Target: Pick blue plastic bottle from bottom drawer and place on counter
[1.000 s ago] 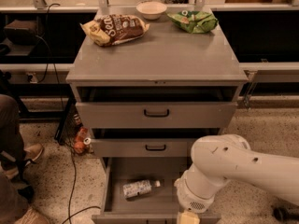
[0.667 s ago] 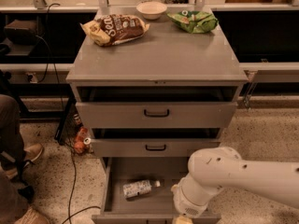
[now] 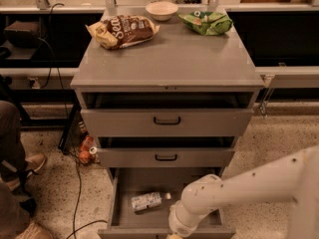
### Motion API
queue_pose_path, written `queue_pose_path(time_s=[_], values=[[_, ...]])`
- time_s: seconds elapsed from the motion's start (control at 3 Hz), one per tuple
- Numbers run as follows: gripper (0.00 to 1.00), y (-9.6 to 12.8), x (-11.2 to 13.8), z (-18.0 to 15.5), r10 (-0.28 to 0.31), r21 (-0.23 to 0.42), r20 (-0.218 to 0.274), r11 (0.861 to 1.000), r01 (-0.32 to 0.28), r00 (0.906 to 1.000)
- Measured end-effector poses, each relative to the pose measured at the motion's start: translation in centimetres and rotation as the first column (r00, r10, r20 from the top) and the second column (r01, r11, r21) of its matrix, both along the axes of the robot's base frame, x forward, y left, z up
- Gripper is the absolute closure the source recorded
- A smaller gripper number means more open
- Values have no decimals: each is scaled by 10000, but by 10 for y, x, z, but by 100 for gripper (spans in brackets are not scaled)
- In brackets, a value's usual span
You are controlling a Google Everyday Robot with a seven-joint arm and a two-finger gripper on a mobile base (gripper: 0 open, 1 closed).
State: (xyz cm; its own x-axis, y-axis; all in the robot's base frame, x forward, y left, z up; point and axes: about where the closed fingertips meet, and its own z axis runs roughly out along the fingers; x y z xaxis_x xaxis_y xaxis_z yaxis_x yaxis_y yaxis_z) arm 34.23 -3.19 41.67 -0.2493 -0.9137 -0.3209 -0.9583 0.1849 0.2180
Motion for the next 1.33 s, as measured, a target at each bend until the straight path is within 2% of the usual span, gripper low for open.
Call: queue_pose_path(time_s=[0.33, 0.67, 1.0, 1.33], values=[[0, 16, 15, -11, -427, 416, 446, 9983, 409, 9981], [0, 16, 15, -11, -429, 426, 451, 9983, 409, 9981], [0, 20, 32, -26, -528, 1100, 1036, 9931, 413, 9932], [0, 36, 72, -50, -855, 2601, 2120, 9652, 281, 9735]])
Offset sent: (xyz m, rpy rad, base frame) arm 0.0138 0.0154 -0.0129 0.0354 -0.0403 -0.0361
